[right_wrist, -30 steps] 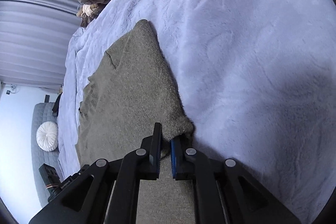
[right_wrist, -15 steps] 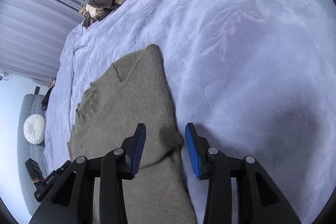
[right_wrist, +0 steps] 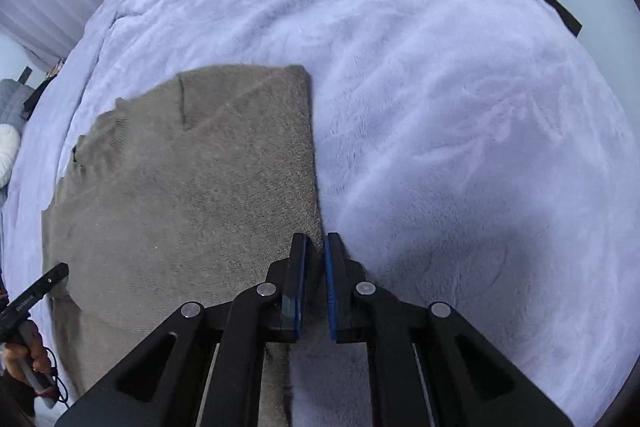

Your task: Fold small clothes

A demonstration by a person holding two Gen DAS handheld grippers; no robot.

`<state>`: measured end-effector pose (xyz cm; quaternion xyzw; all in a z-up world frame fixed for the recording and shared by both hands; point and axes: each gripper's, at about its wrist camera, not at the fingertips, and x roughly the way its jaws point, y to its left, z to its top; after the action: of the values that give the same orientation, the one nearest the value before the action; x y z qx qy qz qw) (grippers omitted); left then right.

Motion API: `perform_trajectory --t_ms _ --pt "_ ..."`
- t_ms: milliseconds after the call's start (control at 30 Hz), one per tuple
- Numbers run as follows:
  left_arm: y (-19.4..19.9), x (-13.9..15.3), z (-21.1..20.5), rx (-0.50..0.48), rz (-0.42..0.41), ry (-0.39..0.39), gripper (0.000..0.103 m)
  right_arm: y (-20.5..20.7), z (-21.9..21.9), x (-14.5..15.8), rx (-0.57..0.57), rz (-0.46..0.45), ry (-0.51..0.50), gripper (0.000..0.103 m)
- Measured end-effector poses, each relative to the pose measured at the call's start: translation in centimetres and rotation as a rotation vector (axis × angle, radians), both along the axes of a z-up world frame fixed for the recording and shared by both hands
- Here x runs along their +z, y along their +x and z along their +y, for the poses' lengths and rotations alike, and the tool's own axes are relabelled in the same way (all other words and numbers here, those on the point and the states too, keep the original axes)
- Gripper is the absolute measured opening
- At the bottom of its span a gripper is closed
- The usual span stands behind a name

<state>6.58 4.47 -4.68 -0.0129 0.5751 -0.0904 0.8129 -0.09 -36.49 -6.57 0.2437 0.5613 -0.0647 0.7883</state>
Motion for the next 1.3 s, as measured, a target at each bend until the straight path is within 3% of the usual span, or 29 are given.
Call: perform_trajectory --t_ms 133,267,433,600,733,933,1133,1300 --pt "-0.6 0.4 0.0 -0.026 0.0 0.046 0.046 -1.4 0.0 1.3 -0.068 -0.011 0.019 0.013" --pt "-1.3 1.0 0.6 0.001 0.014 0.049 0.046 -2.8 1.2 3.6 -0.047 -0.026 -0.028 0.013" --pt "-1.8 2.1 1.1 0.02 0.006 0.026 0.046 -3.6 4.1 5.7 0.013 -0.082 0.015 0.013" --pt "-1.9 0.7 0.7 0.021 0.041 0.082 0.046 -2.0 7.3 4.2 0.08 -0.06 0.022 0.013" --pt "-2.3 0.7 0.8 0.022 0.037 0.079 0.047 -2.0 7.5 0.9 0.07 0.035 0.04 0.014" --pt "-2.8 1.2 1.1 0.025 0.052 0.078 0.047 -3.6 6.8 1.9 0.039 0.043 0.072 0.015" --pt "-4.0 2.6 0.9 0.056 0.084 0.047 0.047 -5.2 7.1 3.5 0.018 0.063 0.105 0.025" --pt "-5.7 3.9 -0.1 0.013 0.1 0.077 0.047 -6.6 8.8 4.8 0.041 0.08 0.118 0.044"
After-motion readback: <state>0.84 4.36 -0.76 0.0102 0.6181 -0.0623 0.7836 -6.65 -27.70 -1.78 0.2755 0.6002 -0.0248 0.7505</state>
